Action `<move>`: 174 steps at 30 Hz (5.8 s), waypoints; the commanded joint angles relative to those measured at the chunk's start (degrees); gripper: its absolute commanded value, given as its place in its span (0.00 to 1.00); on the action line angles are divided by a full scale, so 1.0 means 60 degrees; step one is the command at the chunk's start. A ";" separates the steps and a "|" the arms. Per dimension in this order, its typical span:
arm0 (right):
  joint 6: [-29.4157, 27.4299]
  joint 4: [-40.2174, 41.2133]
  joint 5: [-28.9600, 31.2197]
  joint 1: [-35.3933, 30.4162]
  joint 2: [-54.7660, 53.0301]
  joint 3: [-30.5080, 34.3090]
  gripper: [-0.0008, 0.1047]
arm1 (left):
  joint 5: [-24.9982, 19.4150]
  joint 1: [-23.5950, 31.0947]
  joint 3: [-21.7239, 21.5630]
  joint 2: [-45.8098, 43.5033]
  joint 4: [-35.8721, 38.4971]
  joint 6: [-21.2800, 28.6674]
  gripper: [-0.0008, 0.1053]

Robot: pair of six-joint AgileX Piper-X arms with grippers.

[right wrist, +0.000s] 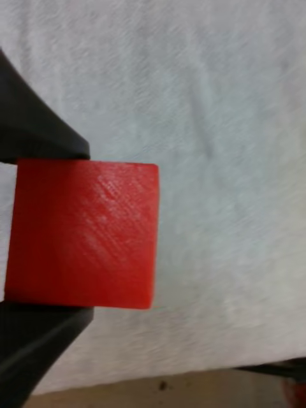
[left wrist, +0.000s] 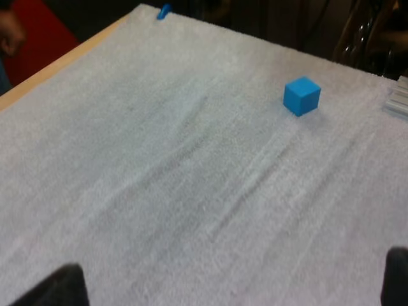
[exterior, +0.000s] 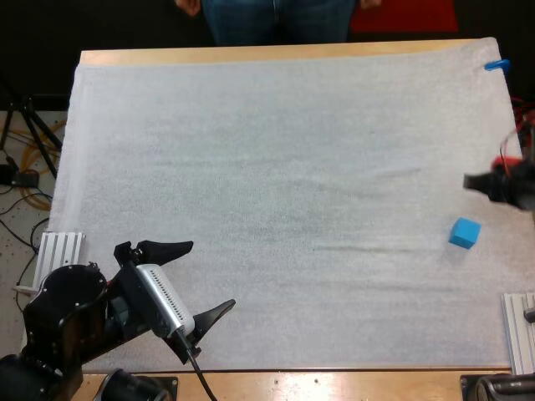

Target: Stack red cube on blue cube

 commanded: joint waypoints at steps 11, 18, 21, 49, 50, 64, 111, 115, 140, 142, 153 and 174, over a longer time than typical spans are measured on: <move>0.0214 -0.2061 -0.0656 -0.0659 -0.0686 0.3225 0.01 | 0.0066 -0.0065 -0.0069 0.0023 -0.0061 0.0065 0.83; 0.0570 -0.3381 -0.0774 -0.0659 -0.0691 0.4509 0.01 | 0.0066 -0.0065 -0.0069 0.0023 -0.0040 0.0065 0.83; 0.0570 -0.3752 -0.0811 -0.0659 -0.0691 0.4735 0.01 | 0.0066 -0.0065 -0.0069 0.0023 -0.0040 0.0065 0.83; 0.0877 -0.4548 -0.1266 -0.0659 0.0836 0.4857 0.01 | 0.0066 -0.0065 -0.0069 0.0023 -0.0040 0.0065 0.83; 0.0877 -0.4548 -0.1266 -0.0659 0.0836 0.4857 0.01 | 0.0066 -0.0065 -0.0069 0.0023 -0.0040 0.0065 0.83; 0.0849 -0.4678 -0.1181 -0.0659 0.0836 0.4809 0.54 | 0.0066 -0.0065 -0.0069 0.0023 -0.0040 0.0065 0.83; -0.1157 -0.4048 -0.1351 -0.1930 -0.1636 0.1501 0.49 | -0.0466 0.4238 -0.0837 0.2230 -0.3547 -0.0522 0.83; -0.1157 -0.3616 -0.1351 -0.1937 -0.2346 0.1501 0.49 | -0.0466 0.4238 -0.0868 0.1719 -0.3202 -0.0522 0.83; -0.1128 -0.1479 -0.1351 -0.1392 -0.7763 0.2598 0.49 | -0.0483 0.4238 0.1670 -0.5063 -0.1280 -0.0562 0.83; -0.1128 -0.1479 -0.1351 -0.1392 -0.8480 0.3071 0.49 | -0.0465 0.4238 0.1670 -0.5469 -0.0930 -0.0562 0.83; -0.1149 -0.1015 -0.1351 -0.1392 -1.0963 0.4626 0.49 | 0.0047 0.4238 0.1670 -0.6417 0.1134 -0.0599 0.83; -0.1551 -0.1646 -0.1842 -0.1392 -1.0854 0.4723 0.49 | -0.1082 0.4238 0.3180 -0.6386 -0.1848 -0.1314 0.83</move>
